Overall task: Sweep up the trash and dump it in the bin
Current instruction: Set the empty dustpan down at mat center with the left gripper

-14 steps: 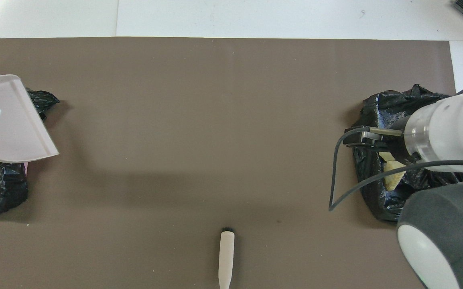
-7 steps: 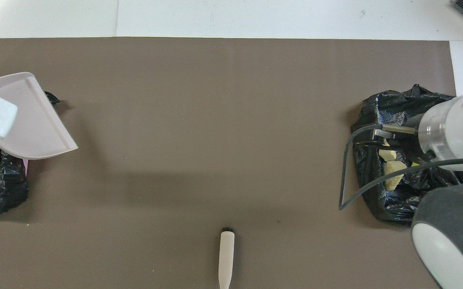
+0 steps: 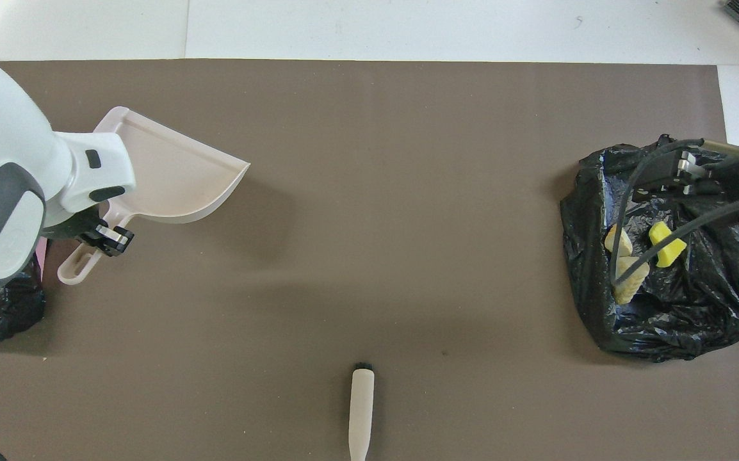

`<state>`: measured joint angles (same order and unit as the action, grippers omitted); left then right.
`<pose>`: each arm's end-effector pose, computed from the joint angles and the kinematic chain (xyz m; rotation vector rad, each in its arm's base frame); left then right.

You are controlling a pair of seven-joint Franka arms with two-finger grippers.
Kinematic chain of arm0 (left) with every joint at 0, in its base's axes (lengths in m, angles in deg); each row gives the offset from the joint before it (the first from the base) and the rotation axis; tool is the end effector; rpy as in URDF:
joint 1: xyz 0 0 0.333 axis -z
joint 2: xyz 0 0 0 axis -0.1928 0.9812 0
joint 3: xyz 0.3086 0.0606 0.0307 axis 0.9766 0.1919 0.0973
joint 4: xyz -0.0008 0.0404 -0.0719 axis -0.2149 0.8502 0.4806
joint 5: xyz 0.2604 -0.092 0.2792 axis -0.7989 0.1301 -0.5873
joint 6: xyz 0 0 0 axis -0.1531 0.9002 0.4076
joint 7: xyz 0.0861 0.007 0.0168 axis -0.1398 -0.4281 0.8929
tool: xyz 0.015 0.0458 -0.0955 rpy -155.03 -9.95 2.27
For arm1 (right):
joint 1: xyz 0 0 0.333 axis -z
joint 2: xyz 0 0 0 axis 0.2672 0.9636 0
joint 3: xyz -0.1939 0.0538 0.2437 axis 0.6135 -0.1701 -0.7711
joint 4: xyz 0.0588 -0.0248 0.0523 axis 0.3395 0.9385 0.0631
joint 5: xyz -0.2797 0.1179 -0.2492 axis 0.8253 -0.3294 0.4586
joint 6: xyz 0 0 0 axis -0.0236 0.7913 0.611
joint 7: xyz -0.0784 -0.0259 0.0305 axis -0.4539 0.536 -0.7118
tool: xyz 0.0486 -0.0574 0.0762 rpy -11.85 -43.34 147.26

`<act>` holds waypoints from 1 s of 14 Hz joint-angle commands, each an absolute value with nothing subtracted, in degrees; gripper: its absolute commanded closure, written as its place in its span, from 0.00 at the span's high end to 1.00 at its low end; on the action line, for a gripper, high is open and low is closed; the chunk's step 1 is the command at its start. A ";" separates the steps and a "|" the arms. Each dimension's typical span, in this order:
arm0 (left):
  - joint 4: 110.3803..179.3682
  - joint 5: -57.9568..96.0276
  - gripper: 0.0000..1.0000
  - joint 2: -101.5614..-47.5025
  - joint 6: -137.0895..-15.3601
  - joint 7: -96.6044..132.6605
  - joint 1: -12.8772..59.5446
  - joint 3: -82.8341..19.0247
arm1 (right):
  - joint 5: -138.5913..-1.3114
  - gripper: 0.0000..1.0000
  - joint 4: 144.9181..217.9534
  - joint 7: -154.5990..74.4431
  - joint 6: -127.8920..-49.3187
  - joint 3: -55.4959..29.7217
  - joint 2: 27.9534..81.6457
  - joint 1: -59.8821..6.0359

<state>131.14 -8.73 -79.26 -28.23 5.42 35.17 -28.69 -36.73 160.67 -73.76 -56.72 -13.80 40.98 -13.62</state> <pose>0.5237 -0.2267 0.5296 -2.9940 0.5624 0.2519 0.5515 0.0538 0.6631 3.0612 -0.5289 0.0498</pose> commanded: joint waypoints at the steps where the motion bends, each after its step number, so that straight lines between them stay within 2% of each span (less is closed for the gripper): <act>1: 132.53 -6.37 0.00 -78.28 -32.92 9.59 39.04 -27.47 | -35.93 1.00 161.18 -73.04 -55.91 -14.04 40.25 -13.21; 4: 132.97 -4.53 0.00 -73.09 -42.22 17.68 42.67 -27.56 | -36.81 1.00 161.00 -72.69 -56.17 -14.12 40.34 -13.21; 8: 137.18 1.09 0.00 -69.13 -54.53 21.11 45.74 -27.82 | -36.38 1.00 160.74 -71.81 -56.26 -14.21 40.78 -13.21; 14: 141.50 3.04 0.01 -69.30 -58.95 29.63 50.93 -27.82 | -36.72 1.00 160.74 -55.66 -55.30 -11.85 39.46 -11.89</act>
